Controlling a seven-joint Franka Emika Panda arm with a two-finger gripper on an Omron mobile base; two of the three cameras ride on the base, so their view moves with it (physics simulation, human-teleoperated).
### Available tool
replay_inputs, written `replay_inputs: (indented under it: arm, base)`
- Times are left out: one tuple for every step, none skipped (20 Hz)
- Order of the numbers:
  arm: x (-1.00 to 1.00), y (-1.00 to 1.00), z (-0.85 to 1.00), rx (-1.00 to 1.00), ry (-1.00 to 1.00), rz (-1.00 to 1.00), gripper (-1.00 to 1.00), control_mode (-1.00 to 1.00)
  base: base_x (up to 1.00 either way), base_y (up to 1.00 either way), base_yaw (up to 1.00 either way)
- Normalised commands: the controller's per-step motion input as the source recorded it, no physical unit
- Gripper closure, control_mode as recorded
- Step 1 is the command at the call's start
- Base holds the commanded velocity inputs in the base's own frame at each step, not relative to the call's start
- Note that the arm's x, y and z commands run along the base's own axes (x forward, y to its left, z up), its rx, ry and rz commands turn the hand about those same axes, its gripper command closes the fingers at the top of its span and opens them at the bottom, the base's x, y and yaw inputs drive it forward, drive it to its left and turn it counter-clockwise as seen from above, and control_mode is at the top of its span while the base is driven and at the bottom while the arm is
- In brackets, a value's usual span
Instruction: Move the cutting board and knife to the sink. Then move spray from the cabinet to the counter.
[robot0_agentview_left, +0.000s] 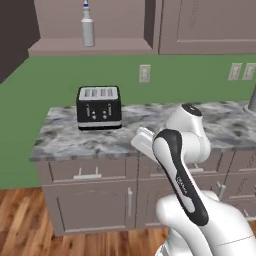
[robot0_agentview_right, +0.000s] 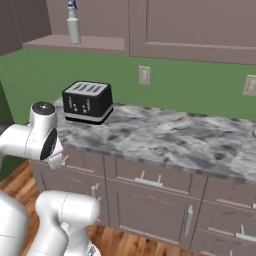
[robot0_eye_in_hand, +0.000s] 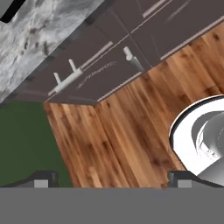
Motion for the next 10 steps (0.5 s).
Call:
replay_inputs:
  arm:
    - [0.00, 0.00, 0.00, 0.00, 0.00, 0.00, -1.00, 1.00]
    - [0.00, 0.00, 0.00, 0.00, 0.00, 0.00, -1.00, 1.00]
    - [0.00, 0.00, 0.00, 0.00, 0.00, 0.00, -1.00, 1.00]
    - [0.00, 0.00, 0.00, 0.00, 0.00, 0.00, -1.00, 1.00]
    - [0.00, 0.00, 0.00, 0.00, 0.00, 0.00, -1.00, 1.00]
    - [0.00, 0.00, 0.00, 0.00, 0.00, 0.00, -1.00, 1.00]
    - [0.00, 0.00, 0.00, 0.00, 0.00, 0.00, -1.00, 1.00]
    - [0.00, 0.00, 0.00, 0.00, 0.00, 0.00, -1.00, 1.00]
    - [0.00, 0.00, 0.00, 0.00, 0.00, 0.00, -1.00, 1.00]
    - [0.00, 0.00, 0.00, 0.00, 0.00, 0.00, -1.00, 1.00]
  base:
    - [0.66, 0.46, -0.23]
    - [0.65, 0.36, -0.21]
    - [0.60, 0.26, -0.20]
    - [0.58, 0.24, -0.19]
    - [0.56, 0.24, -0.20]
    - [0.50, 0.24, -0.19]
    - [0.49, 0.23, -0.19]
    - [0.42, 0.31, -0.20]
    - [0.35, 0.29, -0.20]
    - [0.31, 0.23, -0.19]
